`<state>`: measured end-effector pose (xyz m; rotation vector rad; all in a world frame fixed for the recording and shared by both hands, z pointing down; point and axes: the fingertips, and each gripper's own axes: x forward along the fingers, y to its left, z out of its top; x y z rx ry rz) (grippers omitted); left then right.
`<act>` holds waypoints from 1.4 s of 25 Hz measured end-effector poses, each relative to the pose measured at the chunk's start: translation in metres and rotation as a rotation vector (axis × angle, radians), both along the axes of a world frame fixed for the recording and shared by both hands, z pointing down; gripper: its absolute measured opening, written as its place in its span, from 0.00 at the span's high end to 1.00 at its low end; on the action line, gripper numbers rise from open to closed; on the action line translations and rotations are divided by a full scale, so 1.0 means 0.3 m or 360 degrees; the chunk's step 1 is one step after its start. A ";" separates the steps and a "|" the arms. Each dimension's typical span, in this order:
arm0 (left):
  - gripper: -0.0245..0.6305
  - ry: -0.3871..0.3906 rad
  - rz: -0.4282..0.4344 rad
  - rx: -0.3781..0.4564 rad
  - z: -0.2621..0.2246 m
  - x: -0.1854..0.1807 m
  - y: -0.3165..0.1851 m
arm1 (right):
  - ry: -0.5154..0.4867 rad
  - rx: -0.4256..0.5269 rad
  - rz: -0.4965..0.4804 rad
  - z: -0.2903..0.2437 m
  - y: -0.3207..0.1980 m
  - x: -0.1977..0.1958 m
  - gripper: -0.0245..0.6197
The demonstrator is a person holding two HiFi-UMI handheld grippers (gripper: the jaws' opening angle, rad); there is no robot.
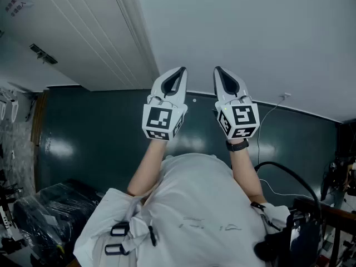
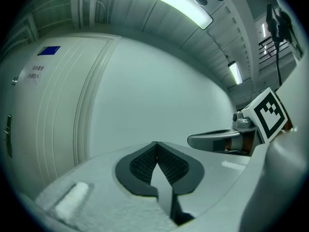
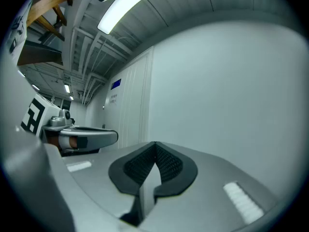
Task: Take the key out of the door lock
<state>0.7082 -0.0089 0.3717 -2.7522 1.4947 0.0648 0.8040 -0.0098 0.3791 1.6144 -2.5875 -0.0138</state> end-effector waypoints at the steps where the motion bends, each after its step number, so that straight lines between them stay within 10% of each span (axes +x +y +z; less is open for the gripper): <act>1: 0.96 -0.0002 0.0000 -0.0001 0.001 -0.014 0.008 | 0.0000 -0.0007 0.0000 0.003 0.007 -0.014 0.95; 9: 0.96 0.0007 -0.0113 -0.0025 0.014 -0.210 0.057 | -0.0087 -0.0094 -0.0072 0.036 0.031 -0.204 0.95; 15: 0.96 -0.0016 -0.0346 -0.0047 0.033 -0.539 0.135 | -0.0045 -0.0153 -0.0471 0.078 0.090 -0.608 0.95; 24: 0.96 0.0096 -0.1183 -0.0171 0.101 -1.172 0.431 | 0.0048 -0.0230 -0.1093 0.088 0.255 -1.232 0.96; 31: 0.96 0.0379 -0.1632 -0.0027 0.076 -1.479 0.680 | 0.0026 -0.0276 -0.1677 0.124 0.451 -1.676 0.97; 35: 0.96 0.0300 -0.1903 -0.0081 0.100 -1.581 0.747 | 0.0013 -0.0297 -0.1884 0.118 0.518 -1.797 0.97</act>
